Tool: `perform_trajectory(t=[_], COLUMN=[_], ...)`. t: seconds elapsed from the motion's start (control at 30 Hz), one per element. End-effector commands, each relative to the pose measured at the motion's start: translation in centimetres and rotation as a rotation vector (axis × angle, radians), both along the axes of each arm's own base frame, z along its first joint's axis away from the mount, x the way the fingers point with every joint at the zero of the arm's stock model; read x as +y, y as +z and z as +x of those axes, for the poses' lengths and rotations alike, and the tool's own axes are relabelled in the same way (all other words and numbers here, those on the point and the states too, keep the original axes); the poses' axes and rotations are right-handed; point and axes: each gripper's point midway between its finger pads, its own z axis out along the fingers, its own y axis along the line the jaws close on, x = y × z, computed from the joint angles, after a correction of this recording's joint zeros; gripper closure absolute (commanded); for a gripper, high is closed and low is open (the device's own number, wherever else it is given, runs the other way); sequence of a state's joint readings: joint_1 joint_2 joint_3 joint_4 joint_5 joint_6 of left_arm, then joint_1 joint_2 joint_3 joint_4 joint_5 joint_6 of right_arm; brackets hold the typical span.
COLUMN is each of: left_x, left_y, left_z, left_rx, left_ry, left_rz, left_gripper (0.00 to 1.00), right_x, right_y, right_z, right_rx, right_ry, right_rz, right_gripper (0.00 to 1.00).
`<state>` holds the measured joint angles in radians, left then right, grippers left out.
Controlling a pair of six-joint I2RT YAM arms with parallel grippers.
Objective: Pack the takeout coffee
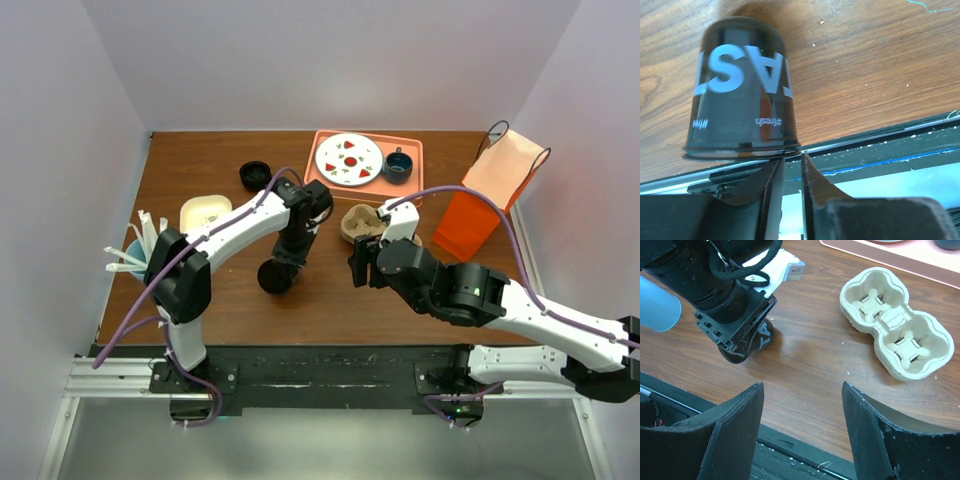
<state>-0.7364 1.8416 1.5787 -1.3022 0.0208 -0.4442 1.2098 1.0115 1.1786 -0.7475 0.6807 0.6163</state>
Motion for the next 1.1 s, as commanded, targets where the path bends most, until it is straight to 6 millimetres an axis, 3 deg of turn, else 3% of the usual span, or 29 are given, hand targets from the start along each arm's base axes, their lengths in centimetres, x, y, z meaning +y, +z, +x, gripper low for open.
perform_trajectory(t=[0.0,0.2,0.37,0.43,0.5,0.57,0.6,0.63,0.67,0.7,0.83,0.93,0.97,1.03,1.07], left_x=[-0.5,0.3,-0.3,-0.8,0.0,1.7,3.3,4.5,4.7,5.1,5.5,6.2,6.5,7.0,7.3], left_y=[1.0,2.0,4.1,5.2,6.7,4.8,5.4,3.4,3.0,3.2,0.3,-1.7,-1.9,-2.8,-3.0], left_z=[1.0,4.6,7.6,8.8,10.8,10.9,12.7,12.0,12.1,12.8,11.3,10.2,10.1,9.6,9.5], left_rx=[-0.040,-0.191,-0.333,-0.417,-0.512,-0.478,-0.522,-0.482,-0.477,-0.506,-0.458,-0.436,-0.440,-0.425,-0.424], left_ry=[-0.039,-0.013,0.043,0.080,0.171,0.266,0.352,0.384,0.396,0.411,0.375,0.372,0.372,0.365,0.362], left_rz=[-0.012,0.081,0.084,0.030,-0.026,-0.057,-0.120,-0.112,-0.146,-0.175,-0.164,-0.136,-0.128,-0.098,-0.083], left_gripper=[0.72,0.66,0.63,0.58,0.53,0.53,0.54,0.55,0.55,0.55,0.55,0.55,0.55,0.55,0.55], right_x=[0.2,0.8,1.3,2.6,5.3,7.1,8.4,8.6,8.9,10.1,11.2,12.6,13.0,14.0,14.3], right_y=[0.7,0.6,-0.2,-0.5,-0.6,-1.7,-1.9,-2.4,-3.5,-3.1,-5.6,-7.2,-8.8,-9.2,-10.7], right_z=[0.4,0.5,0.5,0.5,0.3,0.4,1.0,2.0,2.3,2.4,4.1,4.1,4.1,4.5,4.6], right_rx=[-0.018,-0.010,0.010,0.022,0.060,0.126,0.147,0.167,0.197,0.221,0.305,0.387,0.420,0.448,0.482], right_ry=[-0.012,-0.010,-0.008,0.009,0.081,0.137,0.138,0.129,0.135,0.163,0.121,0.102,0.090,0.076,0.054], right_rz=[0.022,0.024,0.020,0.073,0.167,0.226,0.279,0.310,0.324,0.399,0.491,0.575,0.575,0.629,0.628], right_gripper=[0.33,0.32,0.32,0.32,0.32,0.32,0.32,0.32,0.32,0.32,0.32,0.36,0.37,0.39,0.40])
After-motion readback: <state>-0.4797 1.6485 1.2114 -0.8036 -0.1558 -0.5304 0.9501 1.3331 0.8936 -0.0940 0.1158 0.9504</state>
